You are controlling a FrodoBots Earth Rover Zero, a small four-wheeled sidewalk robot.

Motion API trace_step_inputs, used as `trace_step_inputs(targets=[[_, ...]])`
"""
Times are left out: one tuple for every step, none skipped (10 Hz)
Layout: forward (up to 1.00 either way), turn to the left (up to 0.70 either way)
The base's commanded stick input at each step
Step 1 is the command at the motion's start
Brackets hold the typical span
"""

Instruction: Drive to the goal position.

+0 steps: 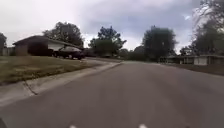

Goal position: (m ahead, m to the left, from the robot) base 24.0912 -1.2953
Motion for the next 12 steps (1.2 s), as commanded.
trace_step_inputs(targets=[[0.70,0.00],[0.70,0.00],[0.70,0.00],[0.70,0.00],[0.70,-0.29],[0.70,-0.35],[0.70,-0.35],[0.70,-0.35],[0.70,-0.35],[0.70,-0.07],[0.70,0.00],[0.70,0.00]])
